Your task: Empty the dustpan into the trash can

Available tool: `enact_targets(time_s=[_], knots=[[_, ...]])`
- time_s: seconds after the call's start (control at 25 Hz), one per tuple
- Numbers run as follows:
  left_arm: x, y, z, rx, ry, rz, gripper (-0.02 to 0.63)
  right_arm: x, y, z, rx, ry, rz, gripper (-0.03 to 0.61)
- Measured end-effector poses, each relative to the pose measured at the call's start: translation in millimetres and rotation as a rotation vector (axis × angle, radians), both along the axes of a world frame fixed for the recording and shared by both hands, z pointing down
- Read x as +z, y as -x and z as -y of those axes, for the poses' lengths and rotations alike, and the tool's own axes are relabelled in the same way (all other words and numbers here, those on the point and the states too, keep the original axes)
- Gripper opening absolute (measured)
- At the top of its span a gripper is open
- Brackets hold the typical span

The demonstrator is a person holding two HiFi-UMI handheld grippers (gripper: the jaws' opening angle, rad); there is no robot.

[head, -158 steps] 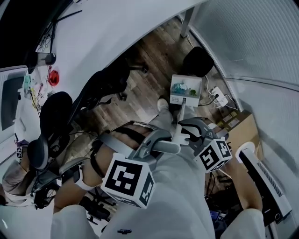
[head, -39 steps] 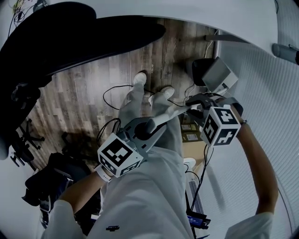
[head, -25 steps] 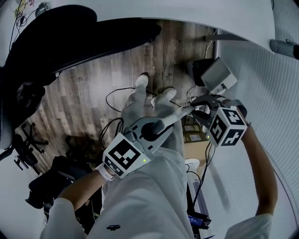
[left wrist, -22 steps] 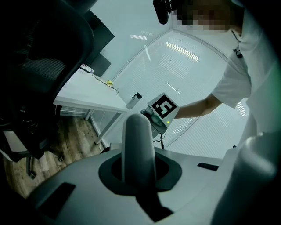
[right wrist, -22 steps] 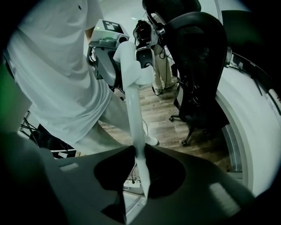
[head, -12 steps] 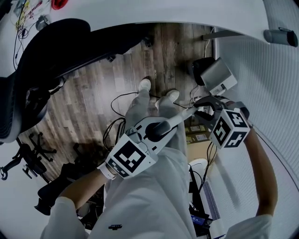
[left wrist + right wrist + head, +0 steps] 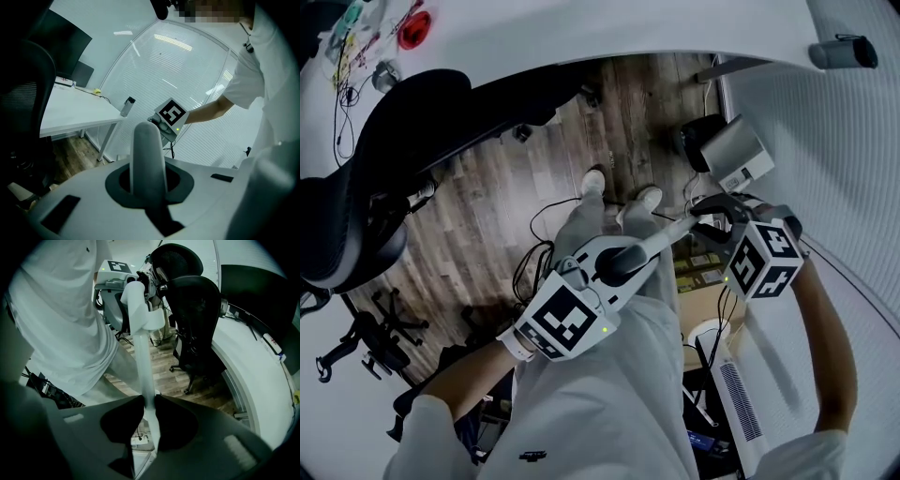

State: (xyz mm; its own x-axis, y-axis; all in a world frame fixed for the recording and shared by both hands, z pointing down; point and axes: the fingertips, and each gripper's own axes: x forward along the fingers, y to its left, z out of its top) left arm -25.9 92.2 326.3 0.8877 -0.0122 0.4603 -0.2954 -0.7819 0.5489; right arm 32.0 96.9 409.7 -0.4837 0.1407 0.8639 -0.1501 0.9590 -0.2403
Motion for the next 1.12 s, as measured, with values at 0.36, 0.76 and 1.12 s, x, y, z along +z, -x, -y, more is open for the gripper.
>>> enact_targets(time_s=[0.36, 0.76, 1.12], knots=[[-26, -5, 0, 0.050, -0.077, 0.006, 0.026, -25, -3, 3, 0.047, -0.075, 0.003, 0.089], [-66, 7, 2, 0.073, -0.167, 0.015, 0.026, -62, 10, 8, 0.063, -0.160, 0.021, 0.089], [-87, 26, 8, 0.079, -0.236, 0.056, 0.026, -78, 35, 17, 0.116, -0.228, 0.071, 0.089]])
